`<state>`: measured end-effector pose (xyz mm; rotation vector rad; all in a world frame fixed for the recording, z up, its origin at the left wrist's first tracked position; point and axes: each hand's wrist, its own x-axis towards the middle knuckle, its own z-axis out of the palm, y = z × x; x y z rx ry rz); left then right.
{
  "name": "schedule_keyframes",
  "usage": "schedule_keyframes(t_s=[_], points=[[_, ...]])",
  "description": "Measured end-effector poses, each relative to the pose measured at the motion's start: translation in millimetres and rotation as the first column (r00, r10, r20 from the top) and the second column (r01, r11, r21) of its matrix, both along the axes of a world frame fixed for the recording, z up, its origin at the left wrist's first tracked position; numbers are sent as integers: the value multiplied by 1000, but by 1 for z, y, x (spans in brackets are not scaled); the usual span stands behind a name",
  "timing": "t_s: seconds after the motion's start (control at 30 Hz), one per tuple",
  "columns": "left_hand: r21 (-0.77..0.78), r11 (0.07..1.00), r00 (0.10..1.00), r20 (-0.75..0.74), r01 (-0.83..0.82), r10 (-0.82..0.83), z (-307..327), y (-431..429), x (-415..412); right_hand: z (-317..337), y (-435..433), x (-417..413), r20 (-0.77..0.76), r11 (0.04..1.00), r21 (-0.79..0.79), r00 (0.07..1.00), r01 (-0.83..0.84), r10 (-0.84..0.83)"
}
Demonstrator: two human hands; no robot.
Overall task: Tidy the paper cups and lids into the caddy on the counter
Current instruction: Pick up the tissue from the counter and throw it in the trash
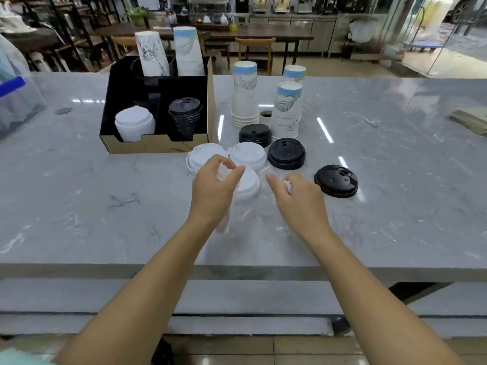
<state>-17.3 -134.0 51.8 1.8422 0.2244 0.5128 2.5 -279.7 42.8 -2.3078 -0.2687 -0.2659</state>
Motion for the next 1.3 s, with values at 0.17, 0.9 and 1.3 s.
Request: schedule_keyframes(t_s=[0.17,0.9,1.3], points=[[-85,964,962,89,-252,259,5,64,-57,-2,65,-45,40,978,39,978,-205,203],[-345,401,515,-712,-848,477,-259,261,-321,-257,305,-232,-740,913,137,574,-384,352],[-539,75,544,-823,-839,164,-459,279,-318,-455,342,-225,-911,954,173,328,-244,249]])
